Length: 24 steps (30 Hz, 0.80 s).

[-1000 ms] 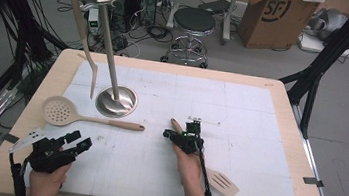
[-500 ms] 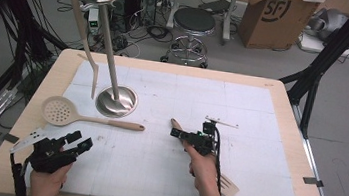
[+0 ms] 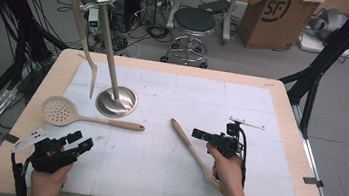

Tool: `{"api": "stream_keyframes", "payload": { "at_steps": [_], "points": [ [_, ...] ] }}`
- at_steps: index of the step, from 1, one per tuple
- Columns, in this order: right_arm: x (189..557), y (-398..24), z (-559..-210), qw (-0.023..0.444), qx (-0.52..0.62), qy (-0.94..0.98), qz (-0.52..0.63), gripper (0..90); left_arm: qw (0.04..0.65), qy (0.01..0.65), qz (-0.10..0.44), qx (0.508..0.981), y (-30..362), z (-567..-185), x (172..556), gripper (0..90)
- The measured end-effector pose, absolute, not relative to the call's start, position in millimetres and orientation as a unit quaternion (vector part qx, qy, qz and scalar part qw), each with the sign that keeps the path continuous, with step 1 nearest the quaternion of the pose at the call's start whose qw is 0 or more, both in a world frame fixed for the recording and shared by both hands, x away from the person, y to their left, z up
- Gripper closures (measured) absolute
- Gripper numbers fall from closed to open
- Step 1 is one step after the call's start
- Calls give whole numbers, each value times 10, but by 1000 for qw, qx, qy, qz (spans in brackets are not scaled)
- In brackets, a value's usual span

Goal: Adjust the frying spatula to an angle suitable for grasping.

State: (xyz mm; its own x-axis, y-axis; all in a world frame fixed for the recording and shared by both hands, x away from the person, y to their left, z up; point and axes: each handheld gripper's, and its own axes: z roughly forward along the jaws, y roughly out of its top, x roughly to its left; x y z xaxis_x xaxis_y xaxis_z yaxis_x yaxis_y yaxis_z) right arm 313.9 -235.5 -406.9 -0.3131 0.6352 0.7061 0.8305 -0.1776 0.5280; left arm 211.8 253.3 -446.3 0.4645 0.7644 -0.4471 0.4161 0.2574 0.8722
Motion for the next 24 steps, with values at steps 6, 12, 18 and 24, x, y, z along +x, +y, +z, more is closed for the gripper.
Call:
{"api": "stream_keyframes", "payload": {
  "at_steps": [6,12,18,24],
  "points": [
    [3099,-2561,-4075,79,-590,-633,-496,462,615,498,140,595,2528,-4463,2116,328],
    [3081,-2710,-4114,84,-593,-638,-484,475,614,500,140,594,2526,-4470,2121,328],
    [3082,-2809,-4137,91,-590,-653,-466,484,612,500,140,597,2522,-4478,2129,328],
    [3091,-2845,-4176,102,-590,-659,-454,486,610,500,138,599,2513,-4483,2135,328]
  ]
}}
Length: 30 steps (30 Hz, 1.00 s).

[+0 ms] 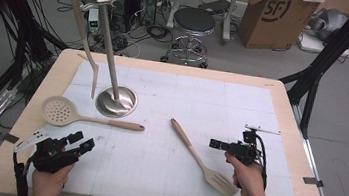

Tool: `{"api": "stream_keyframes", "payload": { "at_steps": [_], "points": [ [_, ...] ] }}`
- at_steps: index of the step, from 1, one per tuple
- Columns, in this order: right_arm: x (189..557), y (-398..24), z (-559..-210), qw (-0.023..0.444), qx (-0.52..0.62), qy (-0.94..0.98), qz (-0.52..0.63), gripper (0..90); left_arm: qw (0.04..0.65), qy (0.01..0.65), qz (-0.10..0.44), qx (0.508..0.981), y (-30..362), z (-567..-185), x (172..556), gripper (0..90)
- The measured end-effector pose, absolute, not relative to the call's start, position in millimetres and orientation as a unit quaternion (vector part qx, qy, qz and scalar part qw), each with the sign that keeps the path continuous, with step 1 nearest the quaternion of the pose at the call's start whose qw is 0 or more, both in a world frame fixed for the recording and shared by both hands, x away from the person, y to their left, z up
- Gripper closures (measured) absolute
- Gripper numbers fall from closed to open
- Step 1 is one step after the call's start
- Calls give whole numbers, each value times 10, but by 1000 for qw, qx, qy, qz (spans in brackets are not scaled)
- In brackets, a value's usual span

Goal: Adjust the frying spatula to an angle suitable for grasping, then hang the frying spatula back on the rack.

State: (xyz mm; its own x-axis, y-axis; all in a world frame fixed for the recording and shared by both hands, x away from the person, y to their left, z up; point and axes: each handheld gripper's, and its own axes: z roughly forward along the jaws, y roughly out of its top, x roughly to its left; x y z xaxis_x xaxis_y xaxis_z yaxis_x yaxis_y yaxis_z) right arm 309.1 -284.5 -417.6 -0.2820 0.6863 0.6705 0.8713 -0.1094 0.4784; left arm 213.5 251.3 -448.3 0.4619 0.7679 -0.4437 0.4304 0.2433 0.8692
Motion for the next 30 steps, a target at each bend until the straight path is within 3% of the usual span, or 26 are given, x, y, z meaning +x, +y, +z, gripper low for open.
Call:
{"api": "stream_keyframes", "payload": {
  "at_steps": [16,30],
  "points": [
    [3202,-2677,-4280,139,-573,-697,-409,489,607,502,139,600,2517,-4493,2144,329],
    [3279,-2471,-4378,160,-550,-742,-350,560,608,501,139,600,2519,-4492,2142,329]
  ]
}}
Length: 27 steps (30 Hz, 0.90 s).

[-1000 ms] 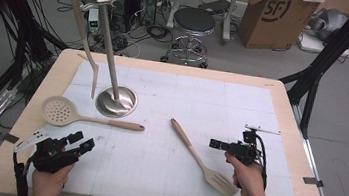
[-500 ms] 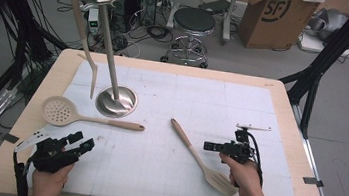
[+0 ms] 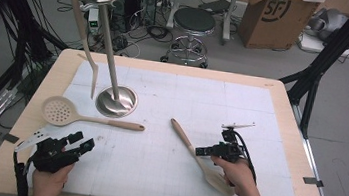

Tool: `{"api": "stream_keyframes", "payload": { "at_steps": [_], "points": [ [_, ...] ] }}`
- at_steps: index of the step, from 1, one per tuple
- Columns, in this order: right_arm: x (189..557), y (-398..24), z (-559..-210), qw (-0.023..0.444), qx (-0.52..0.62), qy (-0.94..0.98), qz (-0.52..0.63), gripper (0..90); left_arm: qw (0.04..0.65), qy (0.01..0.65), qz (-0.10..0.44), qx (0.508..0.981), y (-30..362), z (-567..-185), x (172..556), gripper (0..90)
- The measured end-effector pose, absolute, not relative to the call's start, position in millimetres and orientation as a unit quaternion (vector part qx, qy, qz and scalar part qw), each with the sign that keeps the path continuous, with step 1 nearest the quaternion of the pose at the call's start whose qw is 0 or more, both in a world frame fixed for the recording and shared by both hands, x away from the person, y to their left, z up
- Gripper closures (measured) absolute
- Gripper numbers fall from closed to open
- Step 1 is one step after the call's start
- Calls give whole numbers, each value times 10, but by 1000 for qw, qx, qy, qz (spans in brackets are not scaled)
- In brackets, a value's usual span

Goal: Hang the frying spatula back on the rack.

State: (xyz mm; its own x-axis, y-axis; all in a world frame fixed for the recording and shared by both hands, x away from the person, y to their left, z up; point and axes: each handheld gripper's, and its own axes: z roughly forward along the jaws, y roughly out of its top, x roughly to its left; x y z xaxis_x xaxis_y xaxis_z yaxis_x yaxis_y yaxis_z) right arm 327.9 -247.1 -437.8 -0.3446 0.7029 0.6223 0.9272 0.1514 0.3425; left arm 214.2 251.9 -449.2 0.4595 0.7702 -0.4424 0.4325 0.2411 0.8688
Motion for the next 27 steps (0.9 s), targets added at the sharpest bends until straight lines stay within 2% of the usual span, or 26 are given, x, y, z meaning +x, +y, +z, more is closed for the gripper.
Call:
{"api": "stream_keyframes", "payload": {
  "at_steps": [13,19,27],
  "points": [
    [3268,-2374,-4441,171,-537,-761,-322,583,605,502,140,602,2512,-4494,2144,329],
    [3261,-2356,-4484,199,-529,-757,-327,608,605,501,139,603,2511,-4495,2145,329],
    [3211,-2292,-4479,176,-520,-769,-328,629,604,498,139,607,2490,-4492,2145,329]
  ]
}}
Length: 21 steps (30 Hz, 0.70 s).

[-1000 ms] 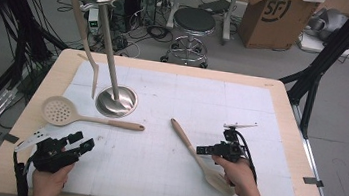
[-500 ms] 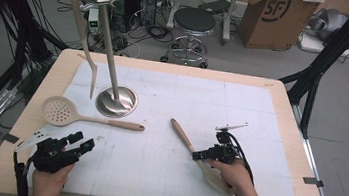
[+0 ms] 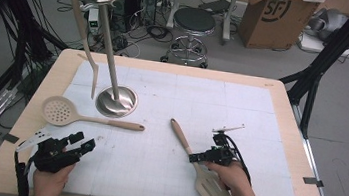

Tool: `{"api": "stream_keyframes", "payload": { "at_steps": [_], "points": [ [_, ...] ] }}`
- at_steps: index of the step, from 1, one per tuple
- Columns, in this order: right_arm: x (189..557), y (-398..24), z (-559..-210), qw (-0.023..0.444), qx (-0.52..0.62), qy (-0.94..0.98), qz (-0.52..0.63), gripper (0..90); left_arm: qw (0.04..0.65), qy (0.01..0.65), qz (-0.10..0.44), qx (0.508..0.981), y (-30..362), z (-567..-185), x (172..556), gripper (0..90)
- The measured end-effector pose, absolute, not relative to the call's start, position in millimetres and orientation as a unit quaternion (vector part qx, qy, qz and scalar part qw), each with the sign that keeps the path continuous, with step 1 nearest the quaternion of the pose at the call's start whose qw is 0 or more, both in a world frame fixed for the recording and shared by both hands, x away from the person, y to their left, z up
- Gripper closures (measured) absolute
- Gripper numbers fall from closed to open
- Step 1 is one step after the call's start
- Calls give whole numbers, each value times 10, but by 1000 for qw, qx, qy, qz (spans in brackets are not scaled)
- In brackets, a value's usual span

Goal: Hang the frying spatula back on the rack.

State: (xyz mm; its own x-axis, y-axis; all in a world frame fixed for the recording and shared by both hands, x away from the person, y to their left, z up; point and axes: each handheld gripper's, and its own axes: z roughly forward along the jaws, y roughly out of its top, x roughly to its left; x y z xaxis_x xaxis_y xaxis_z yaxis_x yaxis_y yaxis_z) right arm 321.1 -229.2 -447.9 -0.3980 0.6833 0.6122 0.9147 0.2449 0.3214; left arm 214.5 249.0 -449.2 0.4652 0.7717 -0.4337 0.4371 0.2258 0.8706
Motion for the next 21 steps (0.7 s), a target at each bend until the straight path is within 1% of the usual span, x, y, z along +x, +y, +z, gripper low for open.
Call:
{"api": "stream_keyframes", "payload": {
  "at_steps": [3,5,14,17,21],
  "points": [
    [3187,-2258,-4467,153,-508,-783,-325,645,603,499,138,607,2477,-4492,2147,329],
    [3180,-2239,-4458,146,-504,-788,-321,654,603,496,139,609,2471,-4493,2152,330],
    [3093,-2125,-4417,69,-484,-821,-295,763,601,494,137,613,2441,-4495,2156,330],
    [3078,-2118,-4418,63,-482,-822,-296,763,601,494,137,613,2442,-4496,2158,330],
    [3038,-2049,-4399,30,-473,-834,-283,765,600,493,136,615,2433,-4499,2165,330]
  ]
}}
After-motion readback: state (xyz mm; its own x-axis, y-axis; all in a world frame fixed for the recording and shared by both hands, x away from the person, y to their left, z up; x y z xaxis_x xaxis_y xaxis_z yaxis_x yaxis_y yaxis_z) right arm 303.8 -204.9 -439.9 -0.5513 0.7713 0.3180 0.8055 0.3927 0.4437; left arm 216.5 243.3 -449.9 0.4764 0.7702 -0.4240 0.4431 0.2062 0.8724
